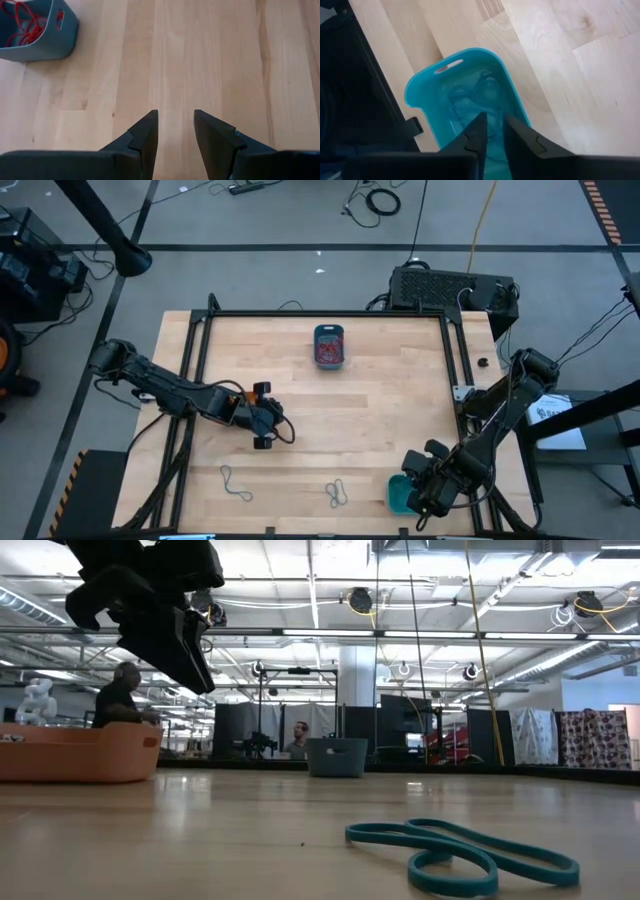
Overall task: Sort rubber bands into baskets
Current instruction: Put the bottom left blue rubber band into the light blue bin, then put the right blue rubber band into the light blue bin
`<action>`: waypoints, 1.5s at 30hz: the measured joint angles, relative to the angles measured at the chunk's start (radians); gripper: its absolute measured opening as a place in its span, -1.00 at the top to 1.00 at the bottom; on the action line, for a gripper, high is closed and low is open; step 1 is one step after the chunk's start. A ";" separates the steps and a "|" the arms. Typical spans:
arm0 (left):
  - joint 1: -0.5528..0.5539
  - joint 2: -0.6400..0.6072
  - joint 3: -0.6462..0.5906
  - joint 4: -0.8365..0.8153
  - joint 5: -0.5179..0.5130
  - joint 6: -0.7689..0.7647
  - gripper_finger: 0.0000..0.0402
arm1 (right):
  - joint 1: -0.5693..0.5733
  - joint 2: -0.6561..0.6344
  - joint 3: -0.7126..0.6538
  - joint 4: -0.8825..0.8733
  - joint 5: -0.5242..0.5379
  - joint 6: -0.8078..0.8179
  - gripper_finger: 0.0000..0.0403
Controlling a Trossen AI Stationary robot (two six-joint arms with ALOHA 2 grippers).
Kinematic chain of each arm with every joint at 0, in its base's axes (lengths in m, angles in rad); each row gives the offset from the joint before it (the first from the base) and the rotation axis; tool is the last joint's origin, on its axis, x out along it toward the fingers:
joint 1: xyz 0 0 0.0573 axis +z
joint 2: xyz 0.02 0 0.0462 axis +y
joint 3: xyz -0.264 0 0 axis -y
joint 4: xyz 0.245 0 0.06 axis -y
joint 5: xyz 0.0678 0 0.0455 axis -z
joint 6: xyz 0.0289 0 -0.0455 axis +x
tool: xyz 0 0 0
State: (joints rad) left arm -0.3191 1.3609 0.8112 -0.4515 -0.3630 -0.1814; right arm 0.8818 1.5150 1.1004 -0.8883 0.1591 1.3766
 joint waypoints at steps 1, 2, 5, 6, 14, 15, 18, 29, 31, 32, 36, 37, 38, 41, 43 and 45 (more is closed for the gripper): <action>0.000 0.000 0.000 0.000 0.000 0.000 0.33 | 0.000 0.000 0.000 0.000 -0.001 0.000 0.72; 0.000 0.000 0.000 0.001 0.000 0.000 0.33 | 0.000 0.000 0.000 0.001 -0.001 0.000 0.69; 0.000 0.000 0.000 0.020 0.027 0.000 0.33 | 0.000 0.000 0.000 0.003 -0.002 -0.002 0.59; 0.000 0.000 0.000 0.035 0.047 0.001 0.33 | 0.000 0.000 0.000 0.008 -0.002 -0.009 0.56; -0.013 0.000 0.000 0.191 0.325 -0.035 0.33 | -0.022 0.000 -0.001 0.196 0.159 -0.226 0.50; -0.021 0.000 0.000 0.194 0.357 -0.061 0.33 | -0.027 0.000 -0.001 0.229 0.195 -0.283 0.50; -0.054 0.000 0.000 0.174 0.436 -0.165 0.33 | -0.044 0.000 -0.001 0.333 0.312 -0.476 0.50; -0.337 0.000 -0.020 0.032 0.460 -0.537 0.33 | -0.100 0.064 -0.001 0.671 0.471 -1.068 0.50; -0.409 0.000 -0.035 0.036 0.421 -0.618 0.33 | -0.110 0.091 -0.001 0.702 0.468 -1.130 0.50; -0.442 0.000 -0.041 0.040 0.400 -0.662 0.33 | -0.117 0.105 -0.001 0.719 0.468 -1.154 0.50; -0.550 0.000 -0.063 0.093 0.293 -0.780 0.33 | -0.141 0.166 -0.001 0.751 0.448 -1.207 0.50; -0.568 0.000 -0.068 0.108 0.260 -0.787 0.33 | -0.149 0.182 -0.001 0.750 0.422 -1.209 0.50; -0.584 0.000 -0.069 0.116 0.224 -0.789 0.33 | -0.159 0.199 -0.001 0.752 0.390 -1.210 0.50; -0.611 0.000 -0.072 0.131 0.141 -0.771 0.33 | -0.190 0.264 -0.001 0.772 0.309 -1.209 0.50; -0.617 0.000 -0.072 0.129 0.094 -0.739 0.33 | -0.216 0.315 -0.001 0.821 0.267 -1.216 0.50; -0.619 0.000 -0.072 0.129 0.051 -0.705 0.33 | -0.238 0.361 -0.001 0.871 0.231 -1.235 0.50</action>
State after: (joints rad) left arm -0.9382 1.3613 0.7387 -0.3225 -0.3119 -0.8863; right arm 0.6434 1.8756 1.0996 -0.0170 0.3905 0.1419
